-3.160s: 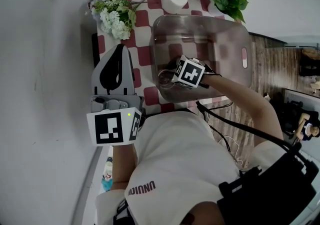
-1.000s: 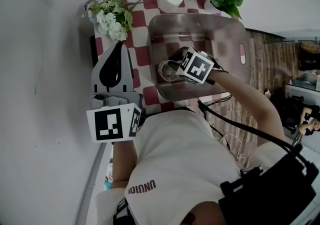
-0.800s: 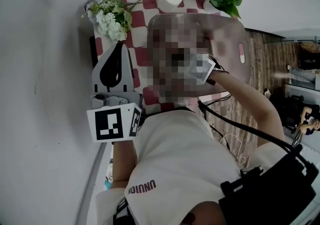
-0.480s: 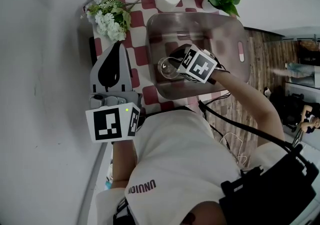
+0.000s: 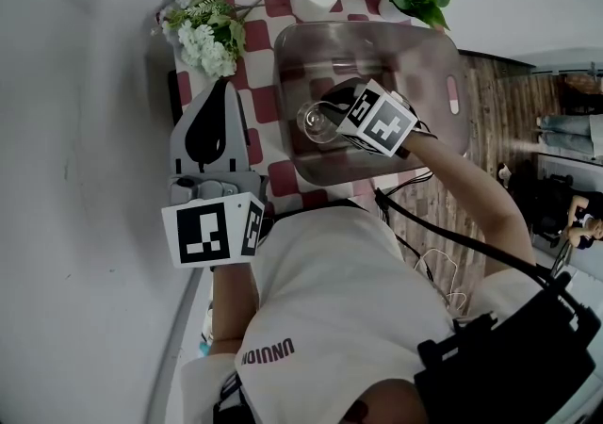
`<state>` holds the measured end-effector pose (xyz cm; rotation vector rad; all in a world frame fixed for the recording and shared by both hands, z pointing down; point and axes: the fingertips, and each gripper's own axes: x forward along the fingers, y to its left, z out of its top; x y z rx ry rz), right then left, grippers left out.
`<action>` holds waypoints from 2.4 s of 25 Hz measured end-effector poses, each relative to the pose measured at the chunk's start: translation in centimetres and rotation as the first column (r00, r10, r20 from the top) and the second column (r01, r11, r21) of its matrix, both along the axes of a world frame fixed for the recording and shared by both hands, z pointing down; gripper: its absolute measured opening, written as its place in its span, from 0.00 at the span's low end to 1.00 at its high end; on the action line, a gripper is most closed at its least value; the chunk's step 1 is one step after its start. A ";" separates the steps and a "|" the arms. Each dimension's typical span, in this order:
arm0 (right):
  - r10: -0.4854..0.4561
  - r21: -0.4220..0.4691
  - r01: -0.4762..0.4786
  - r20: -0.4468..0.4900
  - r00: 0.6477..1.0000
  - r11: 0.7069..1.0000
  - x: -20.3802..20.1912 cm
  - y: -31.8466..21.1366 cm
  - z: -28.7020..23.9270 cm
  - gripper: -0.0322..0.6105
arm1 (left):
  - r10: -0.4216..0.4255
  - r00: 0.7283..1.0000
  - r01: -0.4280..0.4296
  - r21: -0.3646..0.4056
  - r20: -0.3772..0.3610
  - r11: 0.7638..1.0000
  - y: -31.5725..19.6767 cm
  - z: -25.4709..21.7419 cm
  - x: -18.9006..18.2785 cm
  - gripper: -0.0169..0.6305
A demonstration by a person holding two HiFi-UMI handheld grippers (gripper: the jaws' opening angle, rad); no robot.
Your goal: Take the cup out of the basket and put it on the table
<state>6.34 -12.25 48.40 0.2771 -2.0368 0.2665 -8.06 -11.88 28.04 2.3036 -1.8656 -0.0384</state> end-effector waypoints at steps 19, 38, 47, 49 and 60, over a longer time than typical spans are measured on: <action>0.054 0.074 -0.060 0.084 0.995 0.995 0.0 -0.9 -2.5 0.12 | 0.013 1.000 -0.013 0.013 0.007 1.000 0.2 -0.4 0.5 0.05; 0.103 0.137 -0.125 0.152 0.983 0.983 0.1 -1.2 -5.4 0.12 | 0.005 1.000 -0.005 0.021 0.015 1.000 0.9 -0.6 0.7 0.05; 0.116 0.152 -0.145 0.188 0.975 0.978 -0.1 -1.4 -6.7 0.12 | -0.002 1.000 0.002 0.023 0.012 1.000 1.3 -0.6 0.7 0.05; 0.118 0.157 -0.148 0.189 0.975 0.976 0.0 -1.3 -6.8 0.12 | -0.003 1.000 0.003 0.024 0.011 1.000 1.4 -0.6 0.7 0.05; 0.152 0.180 -0.196 0.230 0.961 0.964 0.4 -1.4 -8.2 0.12 | -0.011 1.000 0.011 0.033 0.011 0.999 2.2 -0.8 0.7 0.05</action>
